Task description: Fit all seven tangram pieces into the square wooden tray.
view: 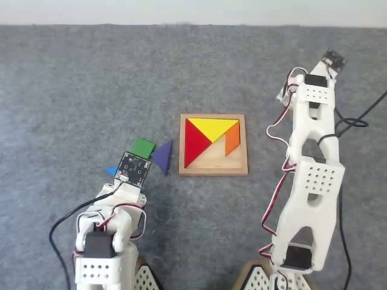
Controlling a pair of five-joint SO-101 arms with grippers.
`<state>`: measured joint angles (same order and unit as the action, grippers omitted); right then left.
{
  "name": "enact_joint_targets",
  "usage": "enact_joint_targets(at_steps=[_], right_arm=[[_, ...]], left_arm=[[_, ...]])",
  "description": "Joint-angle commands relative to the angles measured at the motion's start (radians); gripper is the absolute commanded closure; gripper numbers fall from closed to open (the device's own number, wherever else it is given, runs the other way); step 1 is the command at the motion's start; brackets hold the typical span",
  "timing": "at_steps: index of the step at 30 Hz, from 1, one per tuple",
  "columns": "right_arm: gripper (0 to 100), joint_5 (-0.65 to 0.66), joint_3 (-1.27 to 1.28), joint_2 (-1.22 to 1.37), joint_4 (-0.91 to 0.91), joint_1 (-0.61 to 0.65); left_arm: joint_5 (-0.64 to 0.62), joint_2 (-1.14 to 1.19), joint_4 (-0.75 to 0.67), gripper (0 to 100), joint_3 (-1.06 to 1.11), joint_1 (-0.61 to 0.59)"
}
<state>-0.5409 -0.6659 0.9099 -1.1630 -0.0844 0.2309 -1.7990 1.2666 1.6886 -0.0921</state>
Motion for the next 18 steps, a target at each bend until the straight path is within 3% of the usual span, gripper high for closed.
enact_joint_targets(at_steps=[1, 10, 18], right_arm=[[80.8, -0.011, 0.003, -0.025, -0.085, -0.005], [82.2, -0.008, -0.038, -0.058, -0.277, -0.007], [82.6, 0.201, -0.189, -0.081, -0.493, 0.012]], left_arm=[[0.011, -0.023, 0.003, 98, -0.007, -0.005], [0.011, -0.023, 0.003, 98, -0.007, -0.005], [0.011, -0.023, 0.003, 98, -0.007, -0.005]])
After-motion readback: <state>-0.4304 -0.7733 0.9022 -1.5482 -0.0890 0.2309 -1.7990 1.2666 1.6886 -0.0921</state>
